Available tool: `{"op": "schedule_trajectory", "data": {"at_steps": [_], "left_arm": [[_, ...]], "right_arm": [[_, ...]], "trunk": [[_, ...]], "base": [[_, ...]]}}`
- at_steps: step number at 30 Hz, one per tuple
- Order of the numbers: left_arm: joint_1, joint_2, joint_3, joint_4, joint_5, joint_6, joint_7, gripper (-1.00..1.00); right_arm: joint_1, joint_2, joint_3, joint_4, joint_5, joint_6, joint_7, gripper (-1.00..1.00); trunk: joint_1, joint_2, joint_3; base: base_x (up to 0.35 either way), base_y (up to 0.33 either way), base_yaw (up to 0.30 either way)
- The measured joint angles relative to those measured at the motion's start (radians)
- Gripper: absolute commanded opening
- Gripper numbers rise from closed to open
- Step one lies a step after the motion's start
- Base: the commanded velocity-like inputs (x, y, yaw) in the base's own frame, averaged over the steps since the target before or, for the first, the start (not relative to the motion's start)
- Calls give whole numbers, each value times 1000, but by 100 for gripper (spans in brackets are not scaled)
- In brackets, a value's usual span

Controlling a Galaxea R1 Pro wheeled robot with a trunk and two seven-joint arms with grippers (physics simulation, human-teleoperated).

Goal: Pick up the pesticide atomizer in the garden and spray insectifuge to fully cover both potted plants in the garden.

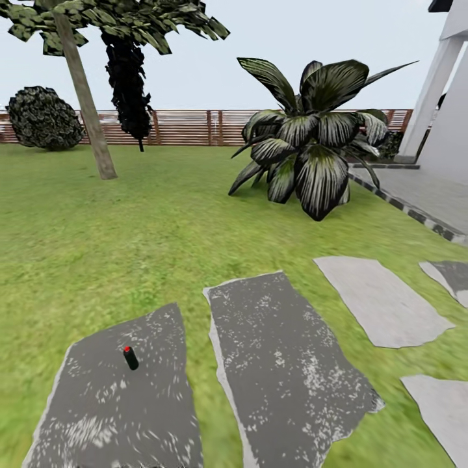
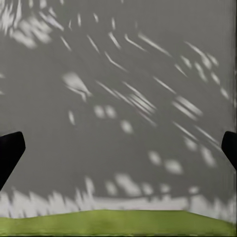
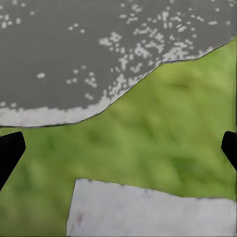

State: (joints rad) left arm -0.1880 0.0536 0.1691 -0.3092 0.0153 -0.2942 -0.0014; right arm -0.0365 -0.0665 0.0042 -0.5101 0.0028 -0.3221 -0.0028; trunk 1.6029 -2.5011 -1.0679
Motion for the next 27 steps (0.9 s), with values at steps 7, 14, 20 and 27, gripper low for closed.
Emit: {"op": "schedule_trajectory", "data": {"at_steps": [7, 14, 20, 27], "left_arm": [[0, 0, 0, 0, 0, 0, 0, 100], [0, 0, 1, 0, 0, 0, 0, 100], [0, 0, 1, 0, 0, 0, 0, 100], [0, 0, 1, 0, 0, 0, 0, 100]], "right_arm": [[0, 0, 0, 0, 0, 0, 0, 100], [0, 0, 0, 0, 0, 0, 0, 100], [0, 0, 0, 0, 0, 0, 0, 100], [0, 1, 0, 0, 0, 0, 0, 100]], "trunk": [[0, 0, 0], [0, 0, 0], [0, 0, 0], [0, 0, 0]], "base": [[141, -259, 274], [219, -237, 274], [225, -235, 274], [225, -234, 275]]}}
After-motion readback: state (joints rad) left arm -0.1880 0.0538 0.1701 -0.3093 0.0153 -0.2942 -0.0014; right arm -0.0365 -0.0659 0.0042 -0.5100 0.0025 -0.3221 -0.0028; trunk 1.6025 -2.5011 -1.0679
